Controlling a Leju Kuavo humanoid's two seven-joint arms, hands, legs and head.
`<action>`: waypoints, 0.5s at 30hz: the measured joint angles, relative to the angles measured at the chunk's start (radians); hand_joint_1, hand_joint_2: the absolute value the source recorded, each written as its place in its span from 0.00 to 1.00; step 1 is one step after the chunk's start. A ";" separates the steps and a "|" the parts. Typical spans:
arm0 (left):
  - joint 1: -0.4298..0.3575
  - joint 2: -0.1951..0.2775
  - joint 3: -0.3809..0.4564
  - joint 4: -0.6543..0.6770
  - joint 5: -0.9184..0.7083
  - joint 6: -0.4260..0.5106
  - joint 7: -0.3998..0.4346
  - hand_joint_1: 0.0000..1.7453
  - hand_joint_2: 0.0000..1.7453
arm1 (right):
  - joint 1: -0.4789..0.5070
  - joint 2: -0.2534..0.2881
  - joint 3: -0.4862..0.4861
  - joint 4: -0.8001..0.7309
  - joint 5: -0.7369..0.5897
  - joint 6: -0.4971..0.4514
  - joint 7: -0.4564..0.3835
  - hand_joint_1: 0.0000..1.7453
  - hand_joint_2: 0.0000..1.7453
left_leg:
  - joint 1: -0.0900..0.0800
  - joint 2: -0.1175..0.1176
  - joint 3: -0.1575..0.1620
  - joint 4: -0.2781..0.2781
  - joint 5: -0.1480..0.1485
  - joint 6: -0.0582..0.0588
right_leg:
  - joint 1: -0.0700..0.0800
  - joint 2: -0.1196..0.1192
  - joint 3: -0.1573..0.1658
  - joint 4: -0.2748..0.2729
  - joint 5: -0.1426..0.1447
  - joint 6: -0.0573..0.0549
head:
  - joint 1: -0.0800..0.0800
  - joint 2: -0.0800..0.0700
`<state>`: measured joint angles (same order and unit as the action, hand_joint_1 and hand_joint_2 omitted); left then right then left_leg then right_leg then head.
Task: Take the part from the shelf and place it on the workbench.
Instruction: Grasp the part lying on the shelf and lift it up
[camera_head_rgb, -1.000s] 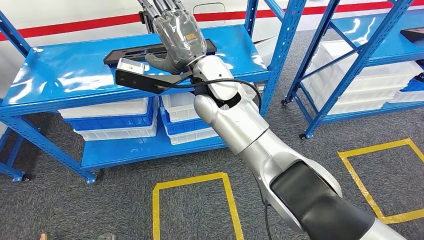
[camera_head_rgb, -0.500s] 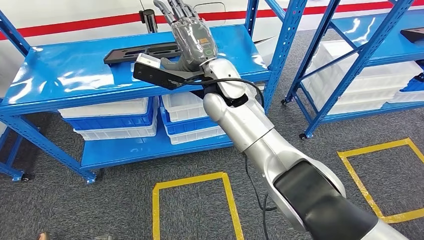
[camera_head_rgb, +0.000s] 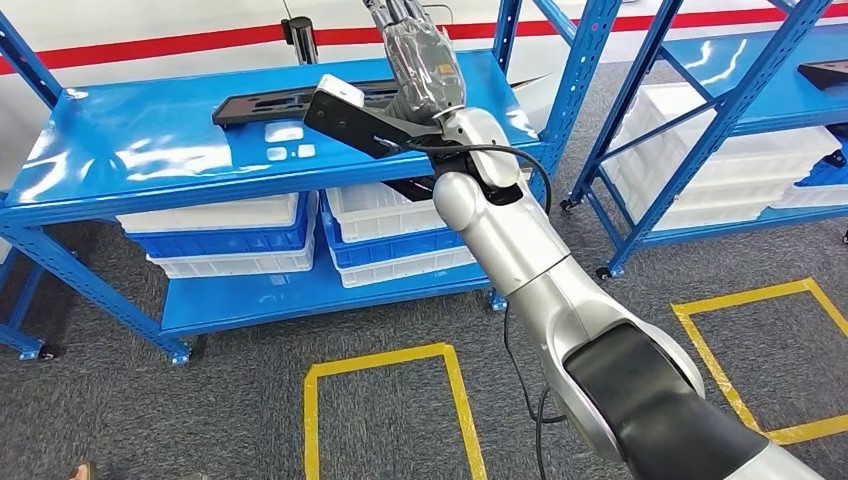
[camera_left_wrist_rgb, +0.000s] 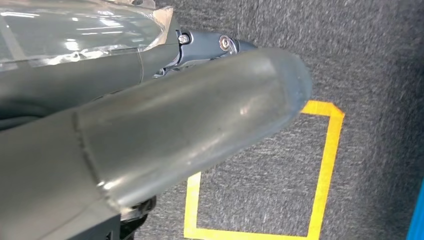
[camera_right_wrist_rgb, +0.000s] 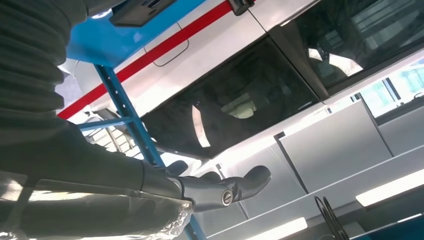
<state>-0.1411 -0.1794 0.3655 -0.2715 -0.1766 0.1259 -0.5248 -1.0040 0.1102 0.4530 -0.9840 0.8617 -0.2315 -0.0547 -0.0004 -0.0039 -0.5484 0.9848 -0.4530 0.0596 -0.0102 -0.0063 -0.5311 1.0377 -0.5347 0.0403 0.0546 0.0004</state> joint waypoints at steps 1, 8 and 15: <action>0.000 0.000 0.001 0.000 0.000 0.000 -0.001 0.00 0.00 | 0.000 -0.001 -0.002 0.000 -0.003 0.000 0.000 0.00 1.00 | 0.002 0.002 0.000 -0.004 0.003 0.003 | -0.001 0.001 -0.036 0.063 -0.024 -0.002 | 0.000 0.000; 0.001 -0.003 0.022 0.000 0.026 0.001 -0.026 0.00 0.00 | 0.003 -0.006 -0.008 0.011 -0.031 0.002 -0.022 0.00 1.00 | 0.005 0.000 0.002 0.006 -0.008 -0.012 | -0.015 0.002 -0.092 0.061 0.057 0.038 | 0.001 0.000; 0.002 -0.004 0.047 0.000 0.045 0.000 -0.041 0.00 0.00 | -0.016 0.010 -0.012 0.035 -0.044 0.001 -0.041 0.00 1.00 | 0.010 0.001 -0.037 0.070 -0.049 -0.047 | -0.018 0.010 -0.064 -0.029 0.093 -0.016 | -0.002 0.000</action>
<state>-0.1392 -0.1829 0.4123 -0.2712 -0.1317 0.1257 -0.5655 -1.0197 0.1207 0.4412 -0.9486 0.8181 -0.2304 -0.0958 0.0094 -0.0033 -0.5851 1.0548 -0.5015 0.0124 -0.0284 0.0037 -0.5950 1.0089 -0.4418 0.0239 0.0527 0.0004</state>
